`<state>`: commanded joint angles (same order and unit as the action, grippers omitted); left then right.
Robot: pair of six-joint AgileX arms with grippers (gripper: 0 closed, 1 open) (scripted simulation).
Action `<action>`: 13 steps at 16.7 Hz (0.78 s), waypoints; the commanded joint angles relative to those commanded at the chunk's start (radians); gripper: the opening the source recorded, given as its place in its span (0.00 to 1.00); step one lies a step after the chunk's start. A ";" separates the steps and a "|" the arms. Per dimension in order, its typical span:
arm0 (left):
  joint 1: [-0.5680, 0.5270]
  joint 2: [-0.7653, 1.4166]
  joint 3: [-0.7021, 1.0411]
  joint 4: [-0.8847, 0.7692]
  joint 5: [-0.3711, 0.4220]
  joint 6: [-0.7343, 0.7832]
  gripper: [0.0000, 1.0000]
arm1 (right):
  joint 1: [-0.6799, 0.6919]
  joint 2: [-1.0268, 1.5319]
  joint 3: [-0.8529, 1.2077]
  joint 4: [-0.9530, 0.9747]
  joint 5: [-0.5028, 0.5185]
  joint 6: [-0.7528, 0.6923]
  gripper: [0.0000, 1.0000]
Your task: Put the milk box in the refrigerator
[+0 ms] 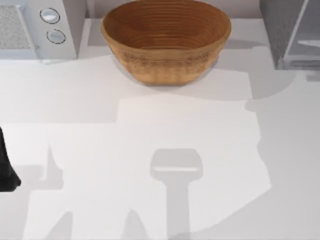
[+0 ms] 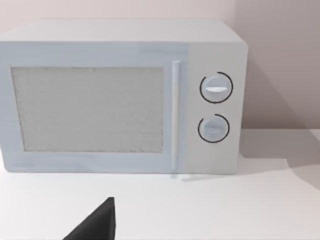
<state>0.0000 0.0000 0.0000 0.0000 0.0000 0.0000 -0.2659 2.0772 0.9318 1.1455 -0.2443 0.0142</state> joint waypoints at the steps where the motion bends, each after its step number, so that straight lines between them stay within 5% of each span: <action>1: 0.000 0.000 0.000 0.000 0.000 0.000 1.00 | -0.005 0.037 0.017 0.021 -0.004 0.000 0.00; 13: 0.000 0.000 0.000 0.000 0.000 0.000 1.00 | -0.005 0.117 0.089 0.033 -0.007 -0.001 0.00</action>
<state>0.0000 0.0000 0.0000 0.0000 0.0000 0.0000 -0.2713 2.1946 1.0206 1.1783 -0.2508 0.0137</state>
